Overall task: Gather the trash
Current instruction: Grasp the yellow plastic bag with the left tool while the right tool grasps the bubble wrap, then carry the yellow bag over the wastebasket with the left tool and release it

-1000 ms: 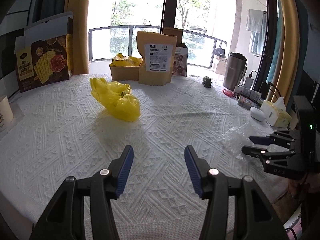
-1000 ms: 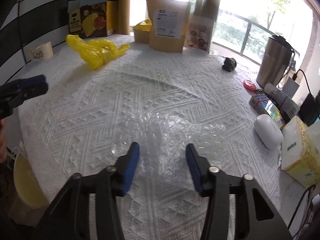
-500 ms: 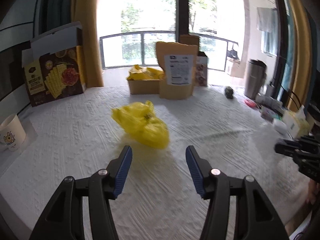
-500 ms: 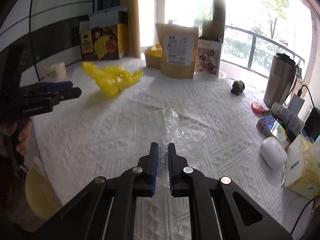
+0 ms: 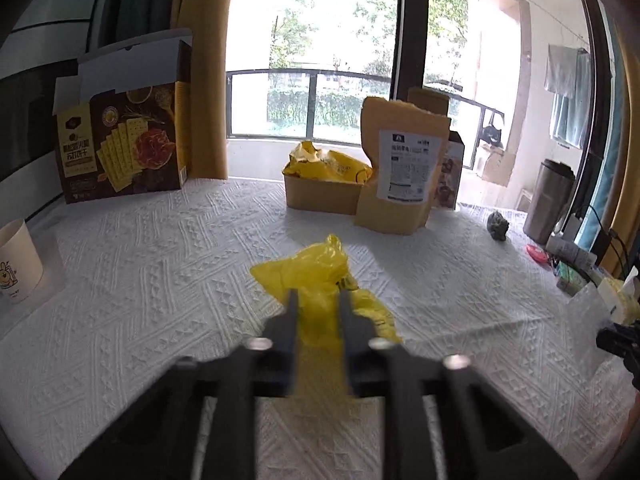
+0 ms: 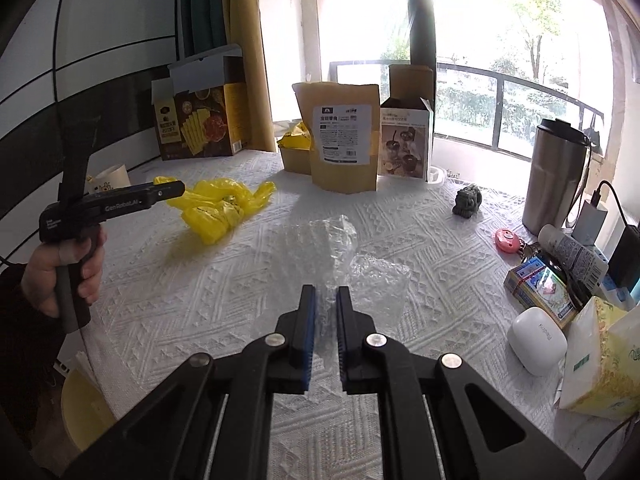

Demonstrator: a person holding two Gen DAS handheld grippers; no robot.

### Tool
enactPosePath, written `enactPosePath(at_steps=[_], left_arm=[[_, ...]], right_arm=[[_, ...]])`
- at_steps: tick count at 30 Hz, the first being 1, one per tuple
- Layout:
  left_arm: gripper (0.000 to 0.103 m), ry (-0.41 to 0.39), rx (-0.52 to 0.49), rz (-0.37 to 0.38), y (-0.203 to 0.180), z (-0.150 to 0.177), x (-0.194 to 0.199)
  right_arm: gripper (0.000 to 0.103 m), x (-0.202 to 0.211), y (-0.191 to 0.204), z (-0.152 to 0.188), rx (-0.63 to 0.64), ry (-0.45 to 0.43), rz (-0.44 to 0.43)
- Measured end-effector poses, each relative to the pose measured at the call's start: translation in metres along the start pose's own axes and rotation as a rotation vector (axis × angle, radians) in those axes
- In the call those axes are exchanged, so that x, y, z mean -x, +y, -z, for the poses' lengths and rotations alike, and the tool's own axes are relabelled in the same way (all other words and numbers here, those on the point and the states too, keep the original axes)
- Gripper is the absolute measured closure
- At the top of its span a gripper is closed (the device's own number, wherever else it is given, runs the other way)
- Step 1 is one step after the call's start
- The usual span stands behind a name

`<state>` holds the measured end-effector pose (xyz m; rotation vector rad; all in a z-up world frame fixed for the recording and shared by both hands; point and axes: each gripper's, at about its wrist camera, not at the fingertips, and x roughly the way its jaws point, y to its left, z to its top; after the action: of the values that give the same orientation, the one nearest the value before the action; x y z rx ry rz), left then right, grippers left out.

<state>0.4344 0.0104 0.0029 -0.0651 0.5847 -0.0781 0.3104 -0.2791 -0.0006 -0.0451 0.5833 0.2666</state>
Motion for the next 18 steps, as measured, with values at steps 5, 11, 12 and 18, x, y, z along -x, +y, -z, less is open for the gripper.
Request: enactPosePath(at_steps=[5, 11, 12, 18], left_arm=[[0.097, -0.022, -0.016, 0.000, -0.005, 0.005, 0.013], [0.097, -0.066, -0.049, 0.002, -0.010, 0.007, 0.054], [0.097, -0.074, -0.057, 0.000, -0.011, 0.007, 0.062], [0.097, -0.112, -0.076, -0.001, -0.010, 0.012, 0.117]], right_arm=[[0.094, 0.007, 0.004, 0.002, 0.005, -0.010, 0.002], [0.094, 0.028, 0.019, 0.000, 0.030, -0.037, -0.003], [0.094, 0.032, 0.022, 0.000, 0.034, -0.044, -0.004], [0.094, 0.062, 0.042, 0.000, 0.057, -0.077, -0.014]])
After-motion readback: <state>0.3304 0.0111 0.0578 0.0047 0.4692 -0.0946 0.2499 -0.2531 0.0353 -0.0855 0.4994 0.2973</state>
